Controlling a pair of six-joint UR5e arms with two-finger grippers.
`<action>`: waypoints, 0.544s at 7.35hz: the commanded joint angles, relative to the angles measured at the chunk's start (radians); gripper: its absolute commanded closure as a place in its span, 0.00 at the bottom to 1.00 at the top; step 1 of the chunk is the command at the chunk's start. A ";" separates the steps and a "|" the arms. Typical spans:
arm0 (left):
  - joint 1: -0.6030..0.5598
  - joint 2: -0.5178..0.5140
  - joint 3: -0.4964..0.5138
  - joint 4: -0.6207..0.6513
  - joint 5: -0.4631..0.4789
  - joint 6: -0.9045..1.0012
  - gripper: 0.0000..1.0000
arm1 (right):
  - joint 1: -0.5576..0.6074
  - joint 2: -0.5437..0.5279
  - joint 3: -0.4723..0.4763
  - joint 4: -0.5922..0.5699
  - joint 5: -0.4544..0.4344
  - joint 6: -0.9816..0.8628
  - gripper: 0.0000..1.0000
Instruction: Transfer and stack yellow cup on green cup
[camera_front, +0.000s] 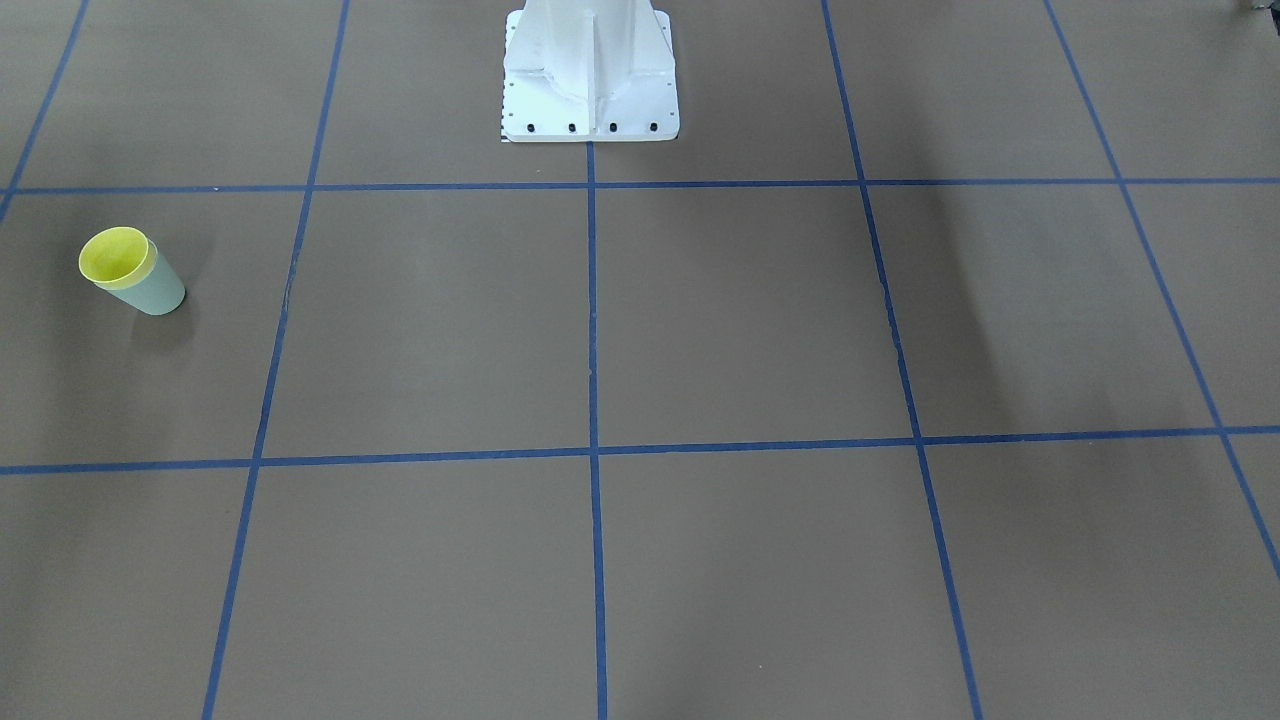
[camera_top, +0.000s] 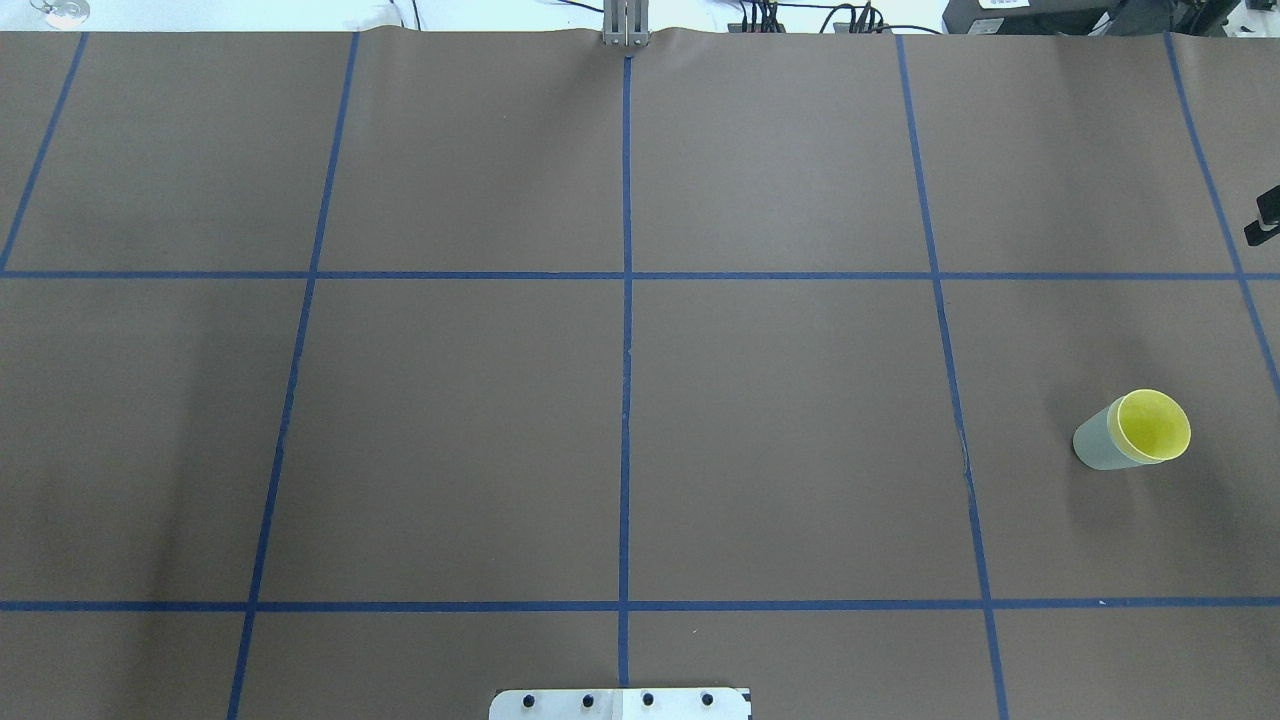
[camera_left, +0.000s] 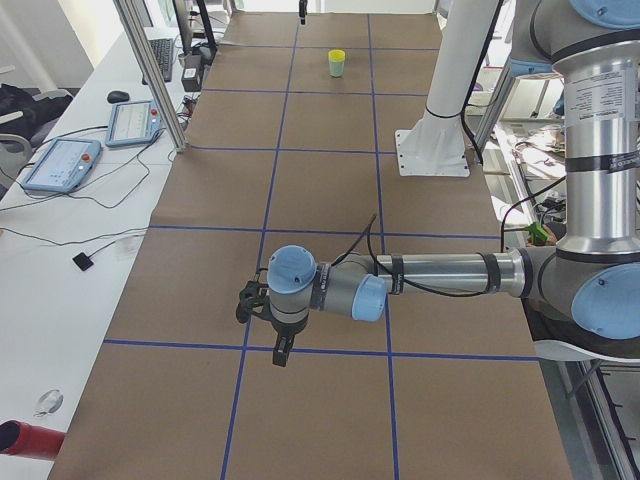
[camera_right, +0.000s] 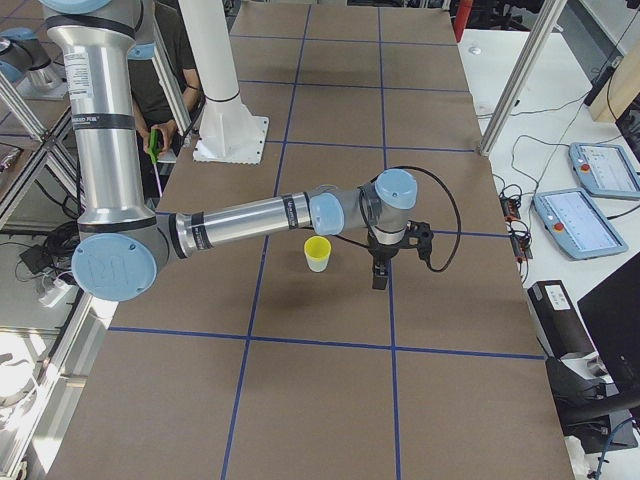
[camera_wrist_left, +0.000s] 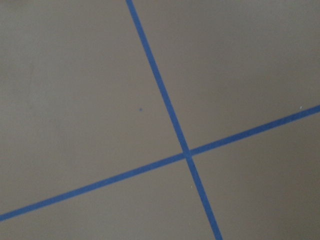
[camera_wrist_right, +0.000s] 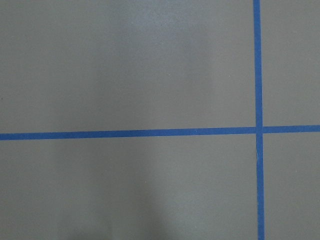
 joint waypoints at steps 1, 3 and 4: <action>-0.002 0.014 -0.006 -0.007 -0.044 0.008 0.00 | 0.000 -0.007 -0.002 0.009 0.000 0.005 0.00; -0.002 0.035 -0.038 -0.013 -0.017 0.007 0.00 | 0.000 -0.012 0.010 0.010 0.011 -0.006 0.00; -0.002 0.066 -0.108 -0.010 -0.015 0.001 0.00 | 0.000 -0.015 0.010 0.010 0.010 -0.006 0.00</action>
